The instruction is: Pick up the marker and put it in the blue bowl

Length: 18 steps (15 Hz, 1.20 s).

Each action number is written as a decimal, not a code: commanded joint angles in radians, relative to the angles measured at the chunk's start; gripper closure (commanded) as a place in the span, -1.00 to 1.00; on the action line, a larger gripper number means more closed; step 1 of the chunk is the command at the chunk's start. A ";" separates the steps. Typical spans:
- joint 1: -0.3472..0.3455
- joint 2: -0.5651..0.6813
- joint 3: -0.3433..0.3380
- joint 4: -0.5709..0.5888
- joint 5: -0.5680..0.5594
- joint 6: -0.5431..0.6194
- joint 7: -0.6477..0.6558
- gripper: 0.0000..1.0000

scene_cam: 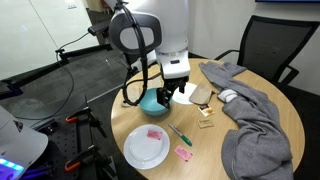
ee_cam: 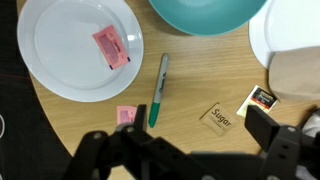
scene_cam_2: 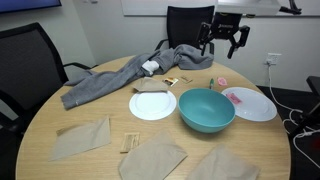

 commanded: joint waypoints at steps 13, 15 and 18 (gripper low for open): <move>0.026 0.306 -0.064 0.125 0.080 0.154 0.181 -1.00; 0.034 0.332 -0.069 0.139 0.078 0.168 0.199 -1.00; 0.043 0.366 -0.073 0.157 0.078 0.191 0.214 -1.00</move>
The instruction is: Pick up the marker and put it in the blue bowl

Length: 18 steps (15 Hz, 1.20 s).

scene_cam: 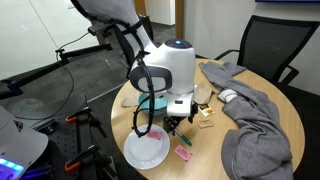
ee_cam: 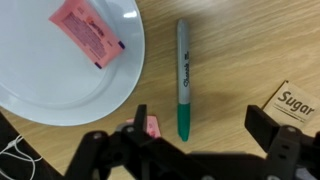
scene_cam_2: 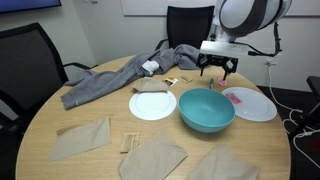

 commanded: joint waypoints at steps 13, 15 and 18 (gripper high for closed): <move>0.048 0.112 -0.038 0.094 0.014 0.005 0.043 0.43; 0.053 0.122 -0.041 0.100 0.012 0.004 0.045 0.64; 0.061 0.131 -0.045 0.104 0.010 0.003 0.045 1.00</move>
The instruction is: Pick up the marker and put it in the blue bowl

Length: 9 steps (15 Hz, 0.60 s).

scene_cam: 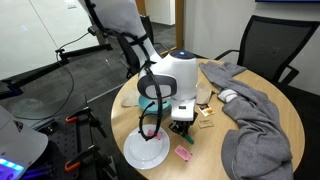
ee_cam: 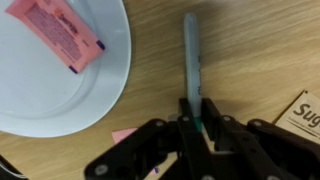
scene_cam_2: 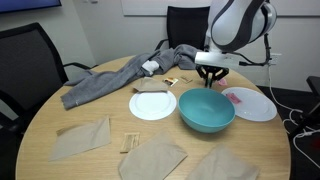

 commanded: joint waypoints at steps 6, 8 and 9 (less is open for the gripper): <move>0.015 -0.140 -0.037 -0.081 -0.002 0.004 -0.029 0.93; 0.022 -0.224 -0.058 -0.127 -0.026 0.001 -0.063 0.93; 0.019 -0.275 -0.061 -0.153 -0.040 -0.002 -0.095 0.93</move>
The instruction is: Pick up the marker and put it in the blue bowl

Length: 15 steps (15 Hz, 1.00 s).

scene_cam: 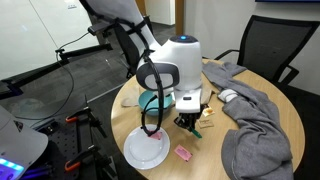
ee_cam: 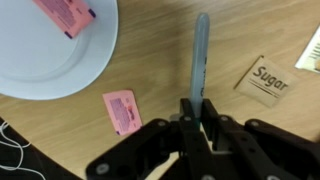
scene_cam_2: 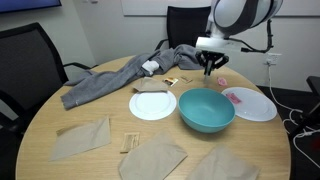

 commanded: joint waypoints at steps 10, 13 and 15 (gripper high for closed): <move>0.023 -0.580 0.040 -0.408 -0.154 0.017 -0.342 0.93; 0.028 -0.640 0.088 -0.460 -0.187 0.018 -0.317 0.93; 0.027 -0.658 0.123 -0.480 -0.212 0.021 -0.307 0.93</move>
